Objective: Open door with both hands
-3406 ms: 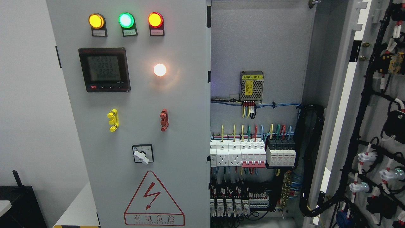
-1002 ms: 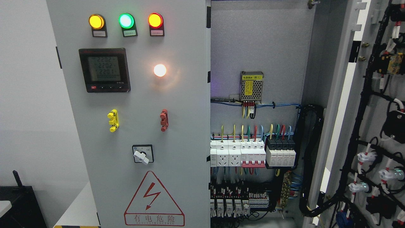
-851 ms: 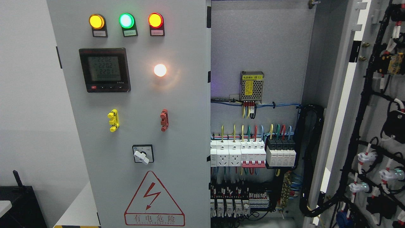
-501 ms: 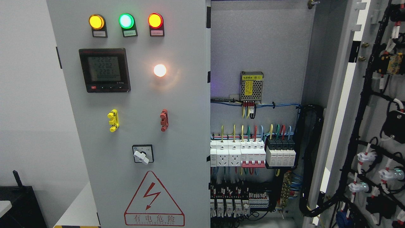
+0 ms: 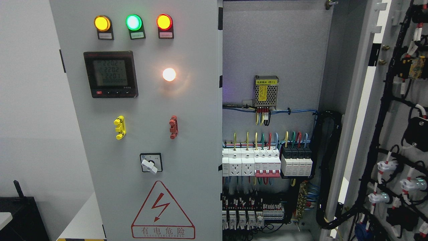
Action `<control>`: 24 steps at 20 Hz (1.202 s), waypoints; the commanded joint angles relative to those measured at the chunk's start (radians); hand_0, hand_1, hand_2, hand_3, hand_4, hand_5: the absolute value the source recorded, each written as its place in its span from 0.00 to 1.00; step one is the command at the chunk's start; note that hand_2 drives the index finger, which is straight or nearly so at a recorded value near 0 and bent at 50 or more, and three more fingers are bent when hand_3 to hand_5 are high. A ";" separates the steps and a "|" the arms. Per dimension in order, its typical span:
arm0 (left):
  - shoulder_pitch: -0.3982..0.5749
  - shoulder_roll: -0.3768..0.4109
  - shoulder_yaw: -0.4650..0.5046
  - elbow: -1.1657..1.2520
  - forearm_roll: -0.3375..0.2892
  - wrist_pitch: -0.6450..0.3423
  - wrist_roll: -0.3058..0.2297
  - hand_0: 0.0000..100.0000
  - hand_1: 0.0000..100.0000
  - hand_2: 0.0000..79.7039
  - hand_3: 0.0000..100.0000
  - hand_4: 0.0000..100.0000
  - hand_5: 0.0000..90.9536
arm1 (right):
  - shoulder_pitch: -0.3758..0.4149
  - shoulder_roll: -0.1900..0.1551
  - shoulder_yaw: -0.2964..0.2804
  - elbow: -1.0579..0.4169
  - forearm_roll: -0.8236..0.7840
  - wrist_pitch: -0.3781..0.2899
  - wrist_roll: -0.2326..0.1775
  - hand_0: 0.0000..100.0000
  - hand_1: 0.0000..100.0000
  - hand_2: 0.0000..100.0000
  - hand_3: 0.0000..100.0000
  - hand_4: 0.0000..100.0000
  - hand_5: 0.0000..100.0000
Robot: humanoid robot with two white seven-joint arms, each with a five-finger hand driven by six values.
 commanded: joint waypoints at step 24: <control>-0.034 -0.044 0.014 -0.003 0.004 -0.013 0.008 0.00 0.00 0.00 0.00 0.03 0.00 | -0.014 -0.067 0.015 -0.544 -0.113 -0.157 0.001 0.11 0.00 0.00 0.00 0.00 0.00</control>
